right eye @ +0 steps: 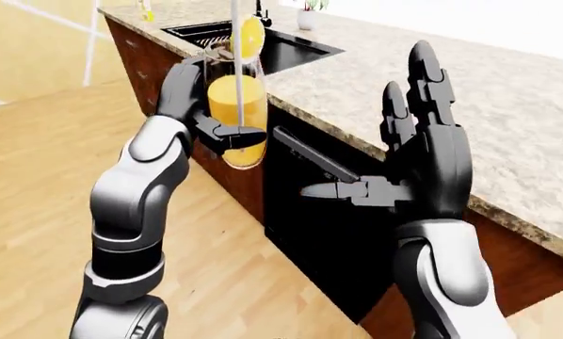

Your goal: Move the drinks to the dining counter.

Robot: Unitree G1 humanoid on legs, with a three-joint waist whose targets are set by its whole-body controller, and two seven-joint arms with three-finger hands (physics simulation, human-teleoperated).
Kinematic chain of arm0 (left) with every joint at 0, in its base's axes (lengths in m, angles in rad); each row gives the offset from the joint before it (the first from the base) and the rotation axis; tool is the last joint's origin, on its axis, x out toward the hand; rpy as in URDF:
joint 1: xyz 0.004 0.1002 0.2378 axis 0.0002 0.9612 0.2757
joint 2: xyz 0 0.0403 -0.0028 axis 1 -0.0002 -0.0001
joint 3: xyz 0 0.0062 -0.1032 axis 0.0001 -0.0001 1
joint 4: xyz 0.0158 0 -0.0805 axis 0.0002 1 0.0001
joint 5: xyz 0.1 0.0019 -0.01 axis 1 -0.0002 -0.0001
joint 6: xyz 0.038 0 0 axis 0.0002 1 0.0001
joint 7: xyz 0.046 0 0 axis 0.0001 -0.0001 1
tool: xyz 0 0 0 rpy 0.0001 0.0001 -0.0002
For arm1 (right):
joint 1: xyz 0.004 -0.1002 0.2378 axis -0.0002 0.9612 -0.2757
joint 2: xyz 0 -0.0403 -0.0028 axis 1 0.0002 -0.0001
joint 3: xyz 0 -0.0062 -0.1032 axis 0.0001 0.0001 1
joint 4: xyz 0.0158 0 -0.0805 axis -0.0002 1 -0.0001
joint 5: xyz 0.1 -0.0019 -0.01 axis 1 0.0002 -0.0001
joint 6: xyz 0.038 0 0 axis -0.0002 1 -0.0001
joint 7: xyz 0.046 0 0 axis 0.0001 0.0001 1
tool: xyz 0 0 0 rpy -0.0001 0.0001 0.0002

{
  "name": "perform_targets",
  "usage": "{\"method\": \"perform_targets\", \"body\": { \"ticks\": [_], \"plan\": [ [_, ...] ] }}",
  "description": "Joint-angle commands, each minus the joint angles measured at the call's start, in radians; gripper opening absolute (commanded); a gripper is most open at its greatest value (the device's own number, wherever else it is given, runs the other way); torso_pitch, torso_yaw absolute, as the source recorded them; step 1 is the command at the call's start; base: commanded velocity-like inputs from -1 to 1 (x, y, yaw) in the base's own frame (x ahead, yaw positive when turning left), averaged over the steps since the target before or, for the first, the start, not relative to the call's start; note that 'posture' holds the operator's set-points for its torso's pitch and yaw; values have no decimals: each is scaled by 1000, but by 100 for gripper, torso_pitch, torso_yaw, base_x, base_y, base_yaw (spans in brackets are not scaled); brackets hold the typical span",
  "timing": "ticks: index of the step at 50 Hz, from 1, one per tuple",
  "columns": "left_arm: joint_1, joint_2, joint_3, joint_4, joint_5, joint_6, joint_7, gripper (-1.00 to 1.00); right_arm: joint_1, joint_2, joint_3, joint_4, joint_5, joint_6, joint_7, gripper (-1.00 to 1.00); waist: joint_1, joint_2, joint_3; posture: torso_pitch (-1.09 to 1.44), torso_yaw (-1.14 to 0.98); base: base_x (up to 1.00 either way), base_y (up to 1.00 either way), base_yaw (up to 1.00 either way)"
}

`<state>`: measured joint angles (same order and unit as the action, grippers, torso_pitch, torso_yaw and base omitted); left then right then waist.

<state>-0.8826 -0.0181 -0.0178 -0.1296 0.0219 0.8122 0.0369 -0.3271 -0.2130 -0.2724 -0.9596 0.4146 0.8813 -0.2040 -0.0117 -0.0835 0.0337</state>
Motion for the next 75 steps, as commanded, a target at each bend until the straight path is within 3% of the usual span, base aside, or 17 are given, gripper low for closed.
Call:
{"method": "perform_targets", "body": {
  "ticks": [1,4,12,15,16,21,27,33,39,43,45,52,57,61,65,71,75],
  "plan": [
    [-37,1,-2,-43,-8,-36,-3,-100,-19,-5,-6,-21,-5,-21,-3,100,0,-9,-18,0,0,-12,0,-100],
    [-36,1,-3,-43,-8,-36,-2,-100,-17,-5,-6,-19,-6,-25,-1,100,-18,13,-35,0,0,-11,0,-100],
    [-35,2,-3,-62,-8,-20,-2,-100,-17,-4,-9,-30,0,-16,-4,100,3,89,3,0,0,-11,0,-100],
    [-36,2,-3,-67,-8,-14,-2,-100,-23,-7,-11,-34,1,-9,-9,100,14,190,-22,0,0,-12,0,-100],
    [-39,2,-2,-68,-8,-11,-2,-100,-25,-7,-12,-34,1,-10,-11,100,21,124,7,0,0,-10,0,-100],
    [-54,11,3,-70,-9,1,-6,-100,-37,-16,-5,-31,-26,-18,-16,100,10,113,-11,0,0,-1,0,-11],
    [-65,17,6,-75,-10,14,-7,-100,-50,-22,-4,-25,-36,-10,-14,100,34,17,1,0,0,0,0,0],
    [-67,21,8,-77,-11,17,-6,-100,-58,-11,-32,-38,13,17,-22,100,22,38,-26,0,0,0,0,-6],
    [-70,21,7,-82,-12,25,-5,-100,-54,-23,-37,-39,45,13,-34,100,11,79,-9,0,0,0,0,-98],
    [-77,25,9,-82,-12,29,-6,-100,-59,-32,-36,-38,53,12,-44,100,27,172,-13,0,0,0,0,-100],
    [-82,27,11,-83,-13,34,-7,-100,-59,-46,-22,-38,28,3,-48,100,39,138,16,0,0,0,0,-32],
    [-125,51,38,-68,-42,63,-11,-100,-98,-52,-9,-38,5,53,-45,100,33,40,-11,0,0,0,0,0],
    [-184,70,42,-64,-67,103,0,-100,-120,-52,-16,-44,7,74,-45,100,24,61,8,0,0,18,0,0],
    [-211,79,43,-49,-73,110,1,-100,-149,-63,-33,-50,30,103,-53,100,20,127,7,0,0,36,0,0],
    [-240,91,46,-36,-75,123,-3,-100,-190,-81,-49,-50,66,134,-74,100,22,116,18,0,0,45,0,0],
    [-257,97,47,-33,-78,132,-4,-100,-202,-98,-47,-42,88,130,-93,100,37,66,11,0,0,52,0,0],
    [-260,97,46,-41,-78,141,-4,-100,-202,-102,-45,-37,99,123,-103,100,45,-28,0,0,0,54,0,0]
  ]
}}
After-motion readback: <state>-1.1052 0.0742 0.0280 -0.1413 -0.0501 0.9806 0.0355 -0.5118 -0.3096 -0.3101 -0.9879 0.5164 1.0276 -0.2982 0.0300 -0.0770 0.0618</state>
